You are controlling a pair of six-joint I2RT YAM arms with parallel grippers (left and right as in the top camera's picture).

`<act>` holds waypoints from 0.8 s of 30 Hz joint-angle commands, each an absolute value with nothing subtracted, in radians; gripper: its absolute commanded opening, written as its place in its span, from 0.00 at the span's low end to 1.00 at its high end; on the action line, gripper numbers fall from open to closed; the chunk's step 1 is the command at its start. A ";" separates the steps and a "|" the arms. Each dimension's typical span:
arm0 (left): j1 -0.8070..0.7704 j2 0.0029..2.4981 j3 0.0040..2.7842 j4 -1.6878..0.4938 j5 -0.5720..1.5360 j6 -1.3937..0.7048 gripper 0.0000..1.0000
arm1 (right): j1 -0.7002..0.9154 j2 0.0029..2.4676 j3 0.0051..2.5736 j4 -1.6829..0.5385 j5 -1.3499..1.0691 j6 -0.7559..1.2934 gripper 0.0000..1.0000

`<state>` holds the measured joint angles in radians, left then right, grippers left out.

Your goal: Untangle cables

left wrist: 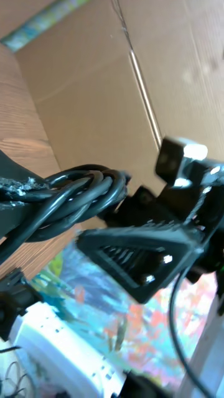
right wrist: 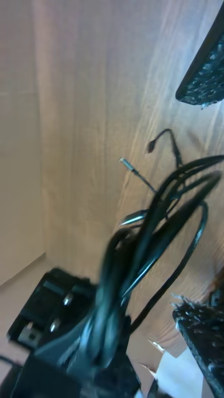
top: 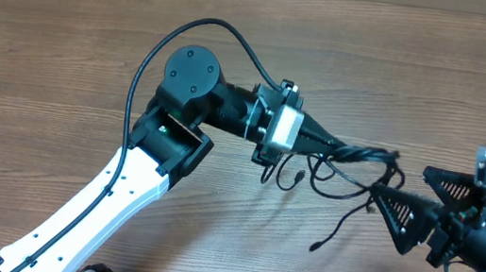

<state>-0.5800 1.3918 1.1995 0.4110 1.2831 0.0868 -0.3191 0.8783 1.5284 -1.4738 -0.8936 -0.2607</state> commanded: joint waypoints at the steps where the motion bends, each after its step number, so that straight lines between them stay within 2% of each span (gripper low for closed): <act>1: -0.574 1.379 1.220 0.416 1.333 0.139 0.04 | -0.321 0.867 1.585 -1.468 -0.916 -0.268 0.97; 9: -0.577 1.379 1.220 0.416 1.328 0.129 0.04 | -0.321 0.867 1.638 -1.460 -0.920 -0.267 0.93; 14: -0.584 1.379 1.220 0.415 1.230 0.021 0.04 | -0.321 0.867 1.638 -1.460 -0.937 -0.237 0.80; 21: -0.597 1.379 1.220 0.412 1.041 -0.117 0.04 | -0.321 0.867 1.638 -1.449 -0.937 -0.149 0.79; 24: -0.634 1.379 1.220 0.388 0.950 -0.116 0.04 | -0.321 0.867 1.638 -1.449 -0.938 -0.130 0.88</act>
<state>-0.5976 1.3918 1.1995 0.3950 1.0885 -0.0677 -0.3195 0.8730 1.6157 -1.4559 -0.9257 -0.1642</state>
